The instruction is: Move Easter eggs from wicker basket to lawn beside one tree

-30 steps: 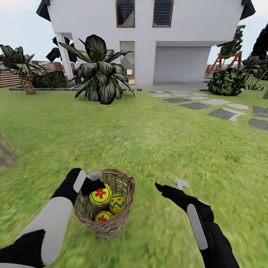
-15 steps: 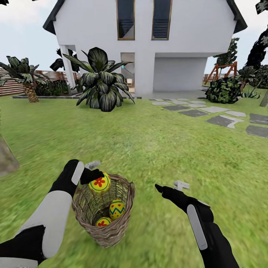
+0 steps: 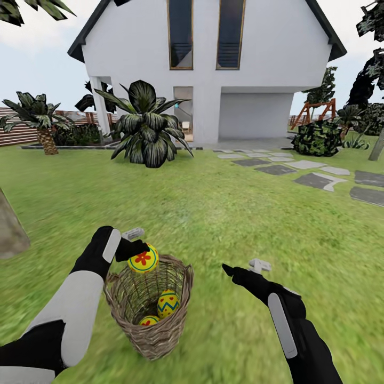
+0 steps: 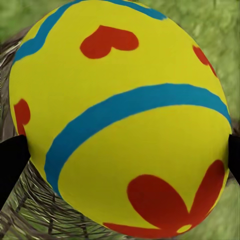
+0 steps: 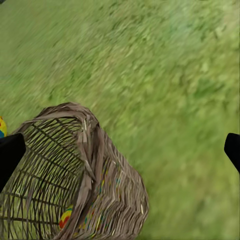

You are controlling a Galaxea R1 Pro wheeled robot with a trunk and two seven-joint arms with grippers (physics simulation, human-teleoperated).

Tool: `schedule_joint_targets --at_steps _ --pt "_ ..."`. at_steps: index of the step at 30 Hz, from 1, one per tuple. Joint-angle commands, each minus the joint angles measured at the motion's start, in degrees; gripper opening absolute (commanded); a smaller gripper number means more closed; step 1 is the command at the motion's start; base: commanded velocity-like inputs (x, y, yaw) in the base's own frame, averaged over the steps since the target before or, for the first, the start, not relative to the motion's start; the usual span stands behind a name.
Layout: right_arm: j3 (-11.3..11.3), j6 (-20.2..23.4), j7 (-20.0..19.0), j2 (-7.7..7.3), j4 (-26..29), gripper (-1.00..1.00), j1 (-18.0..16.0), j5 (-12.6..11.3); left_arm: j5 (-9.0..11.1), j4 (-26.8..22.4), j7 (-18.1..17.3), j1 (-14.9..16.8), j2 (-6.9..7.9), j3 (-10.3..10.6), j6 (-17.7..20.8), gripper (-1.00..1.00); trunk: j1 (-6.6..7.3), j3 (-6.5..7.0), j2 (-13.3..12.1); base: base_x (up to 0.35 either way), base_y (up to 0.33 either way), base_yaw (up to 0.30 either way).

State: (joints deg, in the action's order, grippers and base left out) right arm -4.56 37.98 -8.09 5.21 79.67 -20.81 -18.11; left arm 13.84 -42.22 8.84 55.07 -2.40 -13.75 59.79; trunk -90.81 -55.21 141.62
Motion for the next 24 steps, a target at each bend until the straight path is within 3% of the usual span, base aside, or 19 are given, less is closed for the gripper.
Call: schedule_joint_targets --at_steps 1,20,24 --pt "-0.18 0.34 -0.35 0.06 0.05 1.00 -0.03 0.09 0.58 -0.06 0.56 0.04 -0.06 -0.20 0.21 -1.00 0.24 0.12 -0.39 0.000 0.000 0.000" --pt "-0.02 0.01 -0.26 0.18 -0.34 1.00 -0.03 0.09 0.49 0.38 0.56 0.04 -0.56 0.14 0.21 -1.00 4.41 3.53 -8.01 0.000 0.000 0.000" --pt "-0.24 -0.79 -0.26 0.14 -3.76 1.00 -0.04 0.16 0.47 0.38 0.56 0.04 -0.65 0.13 0.21 -1.00 5.29 4.25 -9.62 0.000 0.000 0.000"
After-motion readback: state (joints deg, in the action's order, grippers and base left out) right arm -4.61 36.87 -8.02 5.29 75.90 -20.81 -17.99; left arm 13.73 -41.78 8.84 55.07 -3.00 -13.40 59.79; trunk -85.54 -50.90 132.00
